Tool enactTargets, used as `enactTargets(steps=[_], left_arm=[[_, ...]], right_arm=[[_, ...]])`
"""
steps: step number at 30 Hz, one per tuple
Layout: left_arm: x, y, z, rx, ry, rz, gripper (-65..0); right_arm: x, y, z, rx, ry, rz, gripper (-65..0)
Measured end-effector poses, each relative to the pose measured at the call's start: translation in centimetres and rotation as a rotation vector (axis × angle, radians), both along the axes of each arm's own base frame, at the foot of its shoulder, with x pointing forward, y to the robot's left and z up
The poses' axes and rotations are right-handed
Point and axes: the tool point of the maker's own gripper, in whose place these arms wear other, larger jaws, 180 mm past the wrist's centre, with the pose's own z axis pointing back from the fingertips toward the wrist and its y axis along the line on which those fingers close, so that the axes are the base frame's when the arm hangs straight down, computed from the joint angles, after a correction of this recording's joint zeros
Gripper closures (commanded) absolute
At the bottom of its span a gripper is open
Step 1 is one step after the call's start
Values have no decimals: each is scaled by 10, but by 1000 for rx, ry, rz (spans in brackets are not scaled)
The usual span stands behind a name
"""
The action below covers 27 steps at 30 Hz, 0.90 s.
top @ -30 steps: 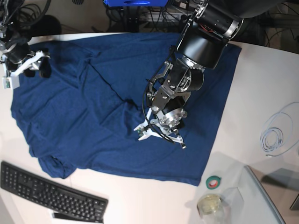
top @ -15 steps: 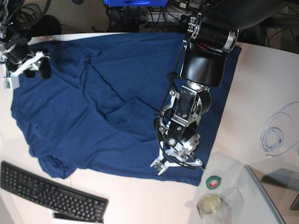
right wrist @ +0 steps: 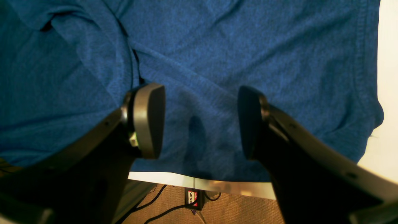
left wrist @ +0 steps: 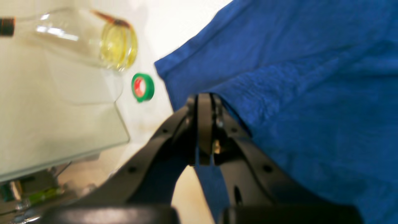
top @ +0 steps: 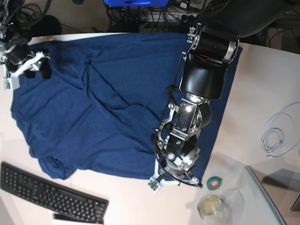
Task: Layout the t-shirt on the table in an organized manner, then fold the t-shirt properly
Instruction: 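Sweep the left gripper across the shirt toward the hem to flatten it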
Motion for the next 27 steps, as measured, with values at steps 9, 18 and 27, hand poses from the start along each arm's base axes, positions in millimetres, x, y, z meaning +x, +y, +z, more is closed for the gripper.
enactTargets(steps=[9, 18, 27], left_arm=[[15, -8, 9, -161, -75, 72, 0], [21, 6, -8, -165, -108, 159, -58], [28, 0, 13, -193, -172, 148, -500]], right_arm=[[0, 2, 0, 2, 1, 4, -347], [-1, 2, 0, 2, 1, 4, -347], [-2, 2, -1, 2, 5, 4, -347]])
